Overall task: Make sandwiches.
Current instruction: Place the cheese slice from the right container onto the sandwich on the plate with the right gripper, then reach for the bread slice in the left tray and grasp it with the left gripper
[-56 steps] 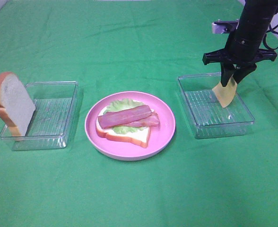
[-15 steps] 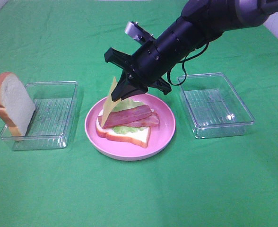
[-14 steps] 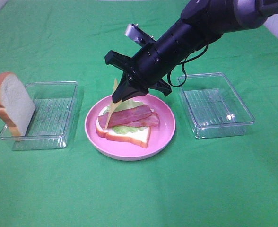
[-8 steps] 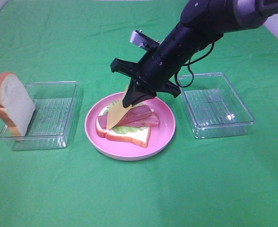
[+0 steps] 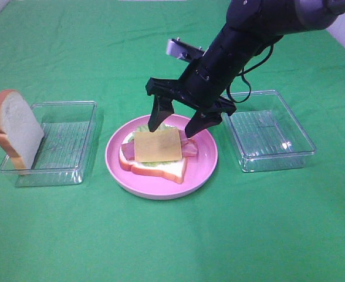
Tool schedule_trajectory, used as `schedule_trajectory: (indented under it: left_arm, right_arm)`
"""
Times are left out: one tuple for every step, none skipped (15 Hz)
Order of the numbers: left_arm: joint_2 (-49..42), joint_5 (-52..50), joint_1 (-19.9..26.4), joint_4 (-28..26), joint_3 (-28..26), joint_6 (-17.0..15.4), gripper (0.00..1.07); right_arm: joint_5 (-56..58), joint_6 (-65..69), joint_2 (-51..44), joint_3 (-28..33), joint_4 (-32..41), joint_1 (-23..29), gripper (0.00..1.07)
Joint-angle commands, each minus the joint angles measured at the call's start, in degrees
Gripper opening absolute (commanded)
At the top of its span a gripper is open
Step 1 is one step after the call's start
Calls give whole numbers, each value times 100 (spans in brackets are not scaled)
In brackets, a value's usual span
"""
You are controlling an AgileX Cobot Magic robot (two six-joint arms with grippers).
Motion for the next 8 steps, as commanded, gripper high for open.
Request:
schedule_trajectory:
  left_arm:
    - [-115,-74,-29,34,6,11,67]
    - [-115,-74,-29,46,6,11,67]
    - [-115,-86,-29,115,6,0,67]
    - [-115,-92,-29,138,6,-29,67]
    - [-115,-92,-29,143,6,-34,67]
    - [-115,-92,-29,143,6,-34,67]
    - [-115,-92,-29,143,6,-34,67]
    - [-115,-92,-29,143,6,-34,67]
  right_arm:
    - [115,11,-435,-11,-504,-11,75]
    - [218,97,-625,-11,-745,-11,75]
    - [384,126,-842,-11,-1026,-11,75]
    - [573,252,-1054,-11,-1306,-11,75]
    - [779,390,-1278,-11,-1587,-11,75]
    - [1026,556,-1536,-11,-1908,-11,75]
    - [1238,722,-1811,-11,-2235,-11,75]
    - [1421,854,-2034,-11,-2475,-11,75]
